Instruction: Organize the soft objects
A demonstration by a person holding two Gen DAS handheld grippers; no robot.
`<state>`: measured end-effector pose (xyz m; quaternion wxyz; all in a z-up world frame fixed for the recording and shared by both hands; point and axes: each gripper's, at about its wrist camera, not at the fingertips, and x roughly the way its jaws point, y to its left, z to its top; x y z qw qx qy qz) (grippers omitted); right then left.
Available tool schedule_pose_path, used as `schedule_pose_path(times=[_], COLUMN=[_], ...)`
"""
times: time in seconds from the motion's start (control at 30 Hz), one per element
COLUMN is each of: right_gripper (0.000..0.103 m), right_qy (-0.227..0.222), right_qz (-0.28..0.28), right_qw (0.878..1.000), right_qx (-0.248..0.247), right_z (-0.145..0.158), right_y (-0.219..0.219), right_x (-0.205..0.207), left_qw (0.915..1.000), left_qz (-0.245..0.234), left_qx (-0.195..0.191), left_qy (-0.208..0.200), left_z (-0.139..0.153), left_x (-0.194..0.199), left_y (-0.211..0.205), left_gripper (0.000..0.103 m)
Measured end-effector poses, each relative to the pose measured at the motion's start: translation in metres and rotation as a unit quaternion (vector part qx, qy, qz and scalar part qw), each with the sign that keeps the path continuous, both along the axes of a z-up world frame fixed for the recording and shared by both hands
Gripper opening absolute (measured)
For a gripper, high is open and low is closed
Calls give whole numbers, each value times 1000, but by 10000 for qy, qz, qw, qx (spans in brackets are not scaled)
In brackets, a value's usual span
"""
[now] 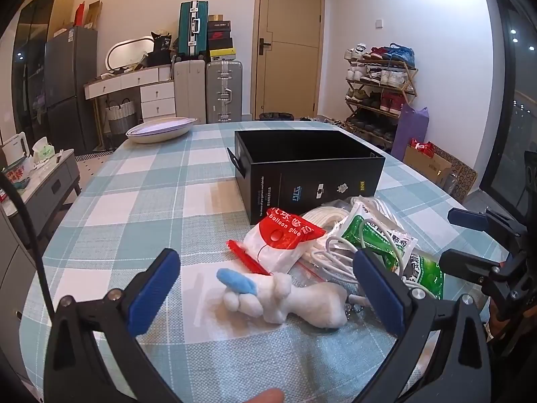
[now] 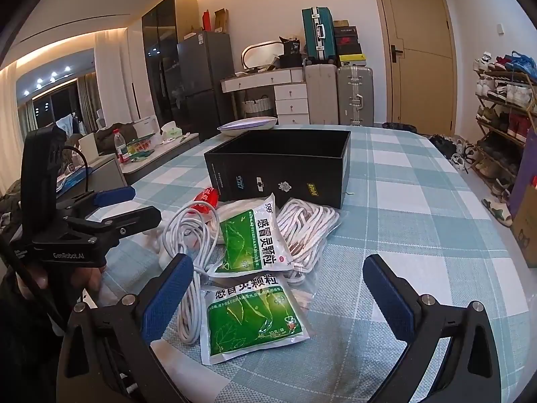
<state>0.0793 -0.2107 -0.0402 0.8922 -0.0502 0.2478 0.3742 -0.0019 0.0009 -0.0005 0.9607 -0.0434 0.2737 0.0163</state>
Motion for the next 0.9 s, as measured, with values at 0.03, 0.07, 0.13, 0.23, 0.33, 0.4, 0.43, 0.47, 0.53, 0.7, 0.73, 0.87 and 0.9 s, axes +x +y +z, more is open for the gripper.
schedule_pose_path(times=[0.03,0.07,0.13,0.23,0.33,0.4,0.43,0.47,0.53,0.7,0.73,0.87,0.9], right_gripper=[103,103,103,103,103,103,103,103,103,103,103,103,103], right_qy=[-10,-9,-1,-1,-7,-11,-14,-18,-25,-5,-15,-26,-24], right_qz=[3,7,8,8,1,6,11,18,23,26,23,45,57], right_qw=[10000,10000,10000,10000,10000,10000,10000,10000,10000,10000,10000,10000,10000], right_qx=[-1,-3,0,4,5,4,6,5,3,5,2,0,-3], right_z=[0,0,-1,-2,-1,-1,-2,-2,-3,-1,-1,0,0], right_y=[0,0,1,1,0,0,0,0,1,1,1,1,1], right_x=[0,0,0,-1,0,0,0,0,-1,-1,-1,-2,-2], left_qw=[10000,10000,10000,10000,10000,10000,10000,10000,10000,10000,10000,10000,10000], left_qz=[-4,-5,-2,2,3,2,1,1,1,5,0,4,2], left_qx=[7,9,29,73,73,76,78,79,82,83,82,89,90], left_qy=[-3,-2,-5,4,5,5,6,4,6,5,6,6,7], left_z=[0,0,-3,-2,-2,-2,-2,-2,-2,-2,-1,-2,-2], left_x=[0,0,1,1,0,0,0,0,0,0,0,0,0], left_y=[0,0,-1,-4,-4,-4,-4,-4,-4,-4,-4,-4,-4], left_gripper=[103,103,103,103,103,103,103,103,103,103,103,103,103])
